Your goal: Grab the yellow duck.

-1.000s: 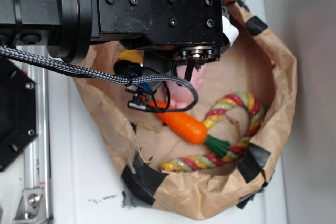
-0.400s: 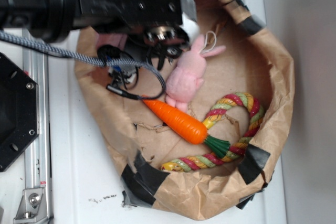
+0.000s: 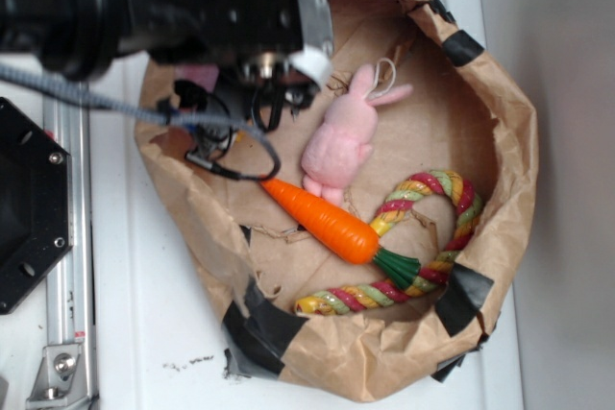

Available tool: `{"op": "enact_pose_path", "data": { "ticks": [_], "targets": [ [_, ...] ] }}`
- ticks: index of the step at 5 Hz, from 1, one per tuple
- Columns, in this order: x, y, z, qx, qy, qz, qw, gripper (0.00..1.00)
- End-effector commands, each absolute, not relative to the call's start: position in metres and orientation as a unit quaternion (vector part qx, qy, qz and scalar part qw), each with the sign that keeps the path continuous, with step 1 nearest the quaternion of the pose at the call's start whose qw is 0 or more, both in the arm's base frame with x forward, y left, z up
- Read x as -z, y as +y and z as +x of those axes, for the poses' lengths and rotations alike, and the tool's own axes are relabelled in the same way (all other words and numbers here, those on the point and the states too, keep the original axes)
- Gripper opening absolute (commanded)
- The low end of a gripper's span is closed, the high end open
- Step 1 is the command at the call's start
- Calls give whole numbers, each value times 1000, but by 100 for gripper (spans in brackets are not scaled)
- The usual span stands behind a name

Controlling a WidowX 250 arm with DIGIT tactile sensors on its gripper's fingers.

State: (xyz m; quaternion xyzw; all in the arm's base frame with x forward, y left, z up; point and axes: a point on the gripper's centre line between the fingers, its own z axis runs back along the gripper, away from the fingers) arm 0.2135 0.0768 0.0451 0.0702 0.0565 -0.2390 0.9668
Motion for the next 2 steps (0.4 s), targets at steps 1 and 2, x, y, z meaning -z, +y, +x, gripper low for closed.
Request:
{"op": "enact_pose_path", "data": {
  "ticks": [1,2],
  "targets": [
    [-54,82,221,229,35,103,967,100],
    [-54,80,224,229,31,91,969,100]
  ]
}}
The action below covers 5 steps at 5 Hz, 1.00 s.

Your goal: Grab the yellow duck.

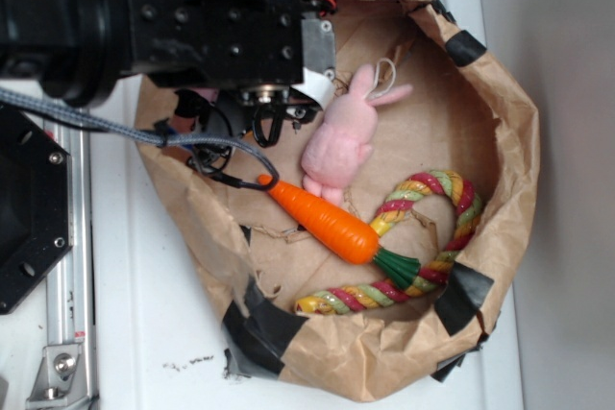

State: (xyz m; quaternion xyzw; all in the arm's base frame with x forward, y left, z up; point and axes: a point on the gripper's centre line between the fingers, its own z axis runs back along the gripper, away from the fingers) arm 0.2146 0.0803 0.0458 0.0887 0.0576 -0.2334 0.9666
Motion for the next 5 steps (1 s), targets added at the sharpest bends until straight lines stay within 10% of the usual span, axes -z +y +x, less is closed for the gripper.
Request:
{"op": "enact_pose_path", "data": {
  "ticks": [1,5],
  "targets": [
    [-33,78,227,236,49,112,964,100],
    [-23,42,218,263,29,104,959,100]
  ]
}}
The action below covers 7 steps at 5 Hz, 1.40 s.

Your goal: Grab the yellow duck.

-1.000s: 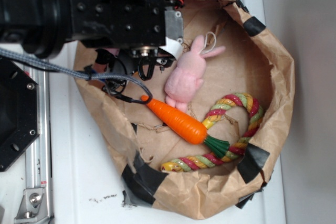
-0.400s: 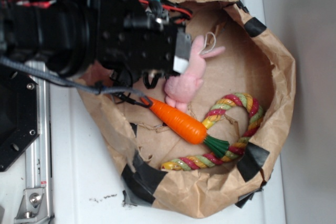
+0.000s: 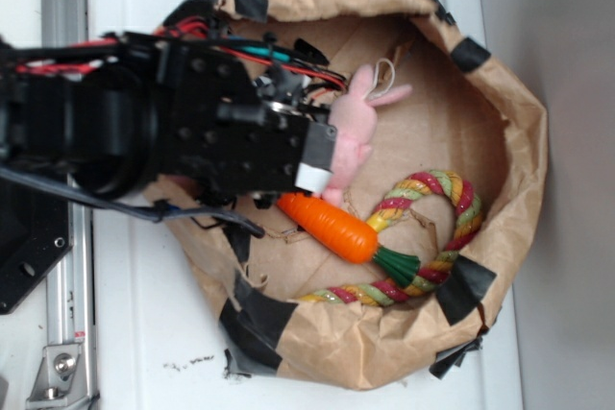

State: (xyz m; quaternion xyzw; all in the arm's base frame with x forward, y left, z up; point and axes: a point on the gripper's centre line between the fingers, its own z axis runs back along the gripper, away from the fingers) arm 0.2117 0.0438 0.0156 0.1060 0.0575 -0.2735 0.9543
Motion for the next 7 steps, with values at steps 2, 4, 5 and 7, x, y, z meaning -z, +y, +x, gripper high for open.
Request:
{"op": "enact_pose_path", "data": {
  "ticks": [2,4,5,7],
  "targets": [
    [-25,48,222,256,29,103,961,100],
    [-31,58,223,240,25,116,963,100],
    [-42,75,231,219,8,124,968,100],
    [-37,75,250,213,-18,121,969,100]
  ]
}}
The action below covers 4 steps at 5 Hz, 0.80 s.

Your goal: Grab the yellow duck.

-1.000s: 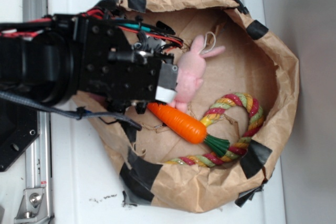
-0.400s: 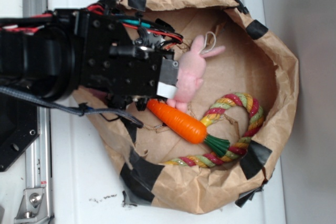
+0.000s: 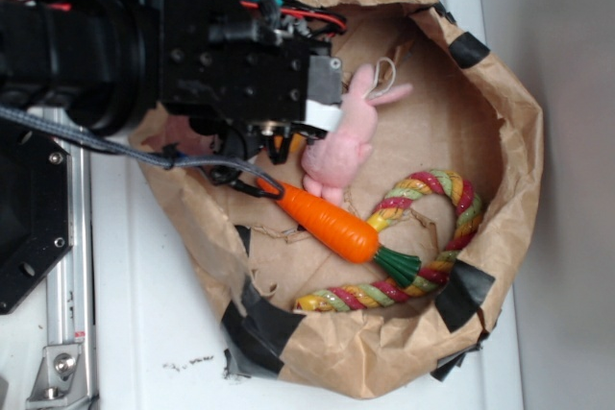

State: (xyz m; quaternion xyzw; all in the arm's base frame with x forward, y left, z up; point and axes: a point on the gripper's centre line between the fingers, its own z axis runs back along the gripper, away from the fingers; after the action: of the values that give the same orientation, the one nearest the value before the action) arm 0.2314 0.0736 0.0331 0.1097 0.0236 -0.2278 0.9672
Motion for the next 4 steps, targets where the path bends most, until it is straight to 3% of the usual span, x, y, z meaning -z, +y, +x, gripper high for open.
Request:
{"op": "enact_pose_path", "data": {
  "ticks": [1,4],
  "targets": [
    [-27,74,251,205,-14,104,973,0],
    [-9,70,254,217,11,96,971,0]
  ]
}}
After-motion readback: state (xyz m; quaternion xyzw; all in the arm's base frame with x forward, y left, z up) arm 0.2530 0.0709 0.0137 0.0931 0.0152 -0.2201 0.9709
